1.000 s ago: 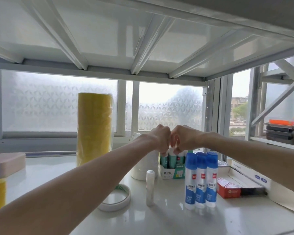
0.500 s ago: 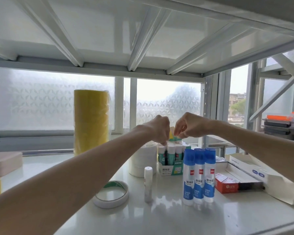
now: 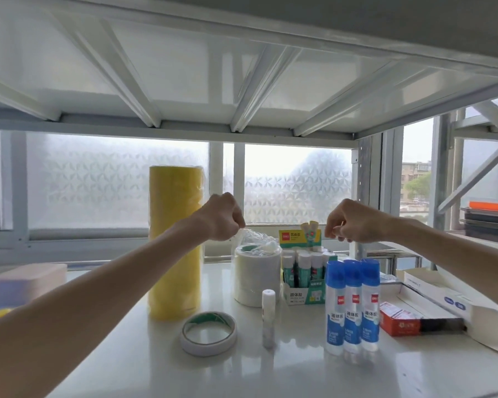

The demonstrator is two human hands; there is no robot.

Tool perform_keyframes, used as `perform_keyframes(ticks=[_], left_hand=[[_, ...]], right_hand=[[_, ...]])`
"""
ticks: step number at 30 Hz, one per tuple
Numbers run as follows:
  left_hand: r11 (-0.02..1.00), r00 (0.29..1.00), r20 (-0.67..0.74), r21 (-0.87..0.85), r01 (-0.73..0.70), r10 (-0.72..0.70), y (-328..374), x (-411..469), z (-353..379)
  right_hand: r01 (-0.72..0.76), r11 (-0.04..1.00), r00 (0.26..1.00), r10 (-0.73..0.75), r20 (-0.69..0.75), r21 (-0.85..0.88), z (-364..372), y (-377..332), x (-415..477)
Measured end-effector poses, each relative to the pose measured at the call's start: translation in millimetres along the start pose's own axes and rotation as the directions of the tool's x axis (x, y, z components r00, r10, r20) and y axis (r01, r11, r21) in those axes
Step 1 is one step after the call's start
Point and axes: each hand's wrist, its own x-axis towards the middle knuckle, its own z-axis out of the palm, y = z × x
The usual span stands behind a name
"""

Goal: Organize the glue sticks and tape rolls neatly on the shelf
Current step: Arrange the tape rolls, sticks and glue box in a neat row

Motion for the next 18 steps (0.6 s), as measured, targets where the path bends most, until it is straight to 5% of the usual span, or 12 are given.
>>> perform_keyframes(ticks=[13, 18], left_hand=[[0.994, 0.955, 0.293, -0.083, 0.071, -0.043, -1.9, -6.2, 49.5], [0.981, 0.954, 0.292, -0.153, 0.118, -0.069, -3.6, -6.9, 58.3]], right_hand=[[0.086, 0.994, 0.951, -0.061, 0.304, -0.067, 28.6, -96.6, 42.9], [0.086, 0.974, 0.976, -0.04, 0.214, -0.209, 49.3, -104.5, 52.0]])
